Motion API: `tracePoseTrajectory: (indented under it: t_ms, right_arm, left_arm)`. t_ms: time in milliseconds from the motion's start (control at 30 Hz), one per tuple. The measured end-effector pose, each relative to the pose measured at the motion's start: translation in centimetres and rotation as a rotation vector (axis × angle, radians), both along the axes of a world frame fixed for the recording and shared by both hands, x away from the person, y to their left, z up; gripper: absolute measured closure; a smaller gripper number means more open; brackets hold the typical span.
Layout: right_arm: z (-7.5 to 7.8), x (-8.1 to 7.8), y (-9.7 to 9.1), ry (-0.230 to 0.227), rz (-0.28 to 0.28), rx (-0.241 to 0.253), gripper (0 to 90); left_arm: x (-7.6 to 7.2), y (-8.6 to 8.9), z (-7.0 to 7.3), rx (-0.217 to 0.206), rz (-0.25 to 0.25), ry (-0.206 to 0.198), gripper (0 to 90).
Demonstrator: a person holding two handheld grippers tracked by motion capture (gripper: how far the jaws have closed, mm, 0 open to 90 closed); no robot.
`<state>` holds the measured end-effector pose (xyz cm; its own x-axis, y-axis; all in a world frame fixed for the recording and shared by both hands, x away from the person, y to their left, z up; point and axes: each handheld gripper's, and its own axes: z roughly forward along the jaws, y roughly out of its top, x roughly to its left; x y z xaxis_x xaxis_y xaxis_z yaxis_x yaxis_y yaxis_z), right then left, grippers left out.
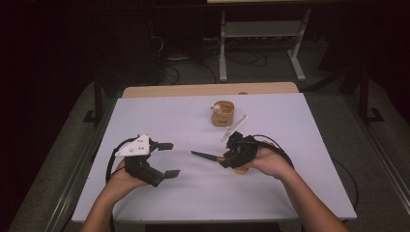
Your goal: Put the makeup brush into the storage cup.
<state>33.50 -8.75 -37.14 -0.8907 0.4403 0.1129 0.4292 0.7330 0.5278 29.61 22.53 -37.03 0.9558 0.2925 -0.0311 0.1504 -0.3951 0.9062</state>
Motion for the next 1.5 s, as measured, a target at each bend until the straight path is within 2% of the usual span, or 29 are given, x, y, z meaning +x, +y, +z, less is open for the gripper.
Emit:
tracePoseTrajectory:
  t_ms: [167,267,467,600,633,733,800,867,1000,1133,1267,1367,1500]
  right_arm:
    - [0.3,-0.6,-0.3,-0.009,0.043,0.007,62.2]
    - [0.4,-0.9,-0.3,-0.011,0.064,0.009,62.2]
    - [0.7,-1.5,-0.1,-0.002,0.097,0.014,62.2]
    - [0.7,-1.8,0.3,0.002,0.119,0.022,62.2]
    - [0.8,-1.8,0.3,-0.011,0.117,0.017,62.2]
    - [0.8,-2.0,0.6,0.001,0.122,0.017,62.2]
    - [0.8,-2.0,0.6,0.001,0.127,0.014,62.2]
    - [0.8,-2.1,0.8,0.004,0.132,0.019,62.2]
    - [0.9,-2.2,1.1,0.011,0.144,0.022,62.2]
    - [1.0,-2.3,1.3,0.006,0.154,0.025,62.2]
    - [1.2,-2.4,1.4,0.006,0.16,0.023,62.2]
    - [1.2,-2.4,1.4,0.001,0.167,0.028,62.2]
    - [1.3,-2.4,1.4,0.004,0.165,0.026,62.2]
  left_arm:
    - [0.6,-1.0,0.0,0.041,-0.044,0.01,10.2]
    - [1.0,-2.1,0.0,0.069,-0.093,0.022,10.3]
    - [1.4,-3.6,-0.4,0.141,-0.155,0.034,13.0]
    - [1.6,-4.6,-0.6,0.178,-0.185,0.042,14.2]
    - [1.6,-4.8,-0.6,0.19,-0.195,0.049,14.7]
    - [1.8,-5.5,-0.6,0.231,-0.215,0.05,15.9]
    - [1.9,-5.8,-0.5,0.244,-0.225,0.06,16.8]
    - [2.0,-6.2,-0.5,0.268,-0.235,0.063,21.1]
    - [2.3,-7.0,-0.7,0.338,-0.256,0.053,25.0]
    - [2.4,-7.8,-0.8,0.379,-0.282,0.061,29.3]
    - [2.7,-8.7,-0.8,0.443,-0.318,0.028,33.4]
    - [2.7,-9.4,-1.0,0.449,-0.335,0.033,36.3]
    - [2.7,-10.1,-1.2,0.489,-0.35,0.008,40.8]
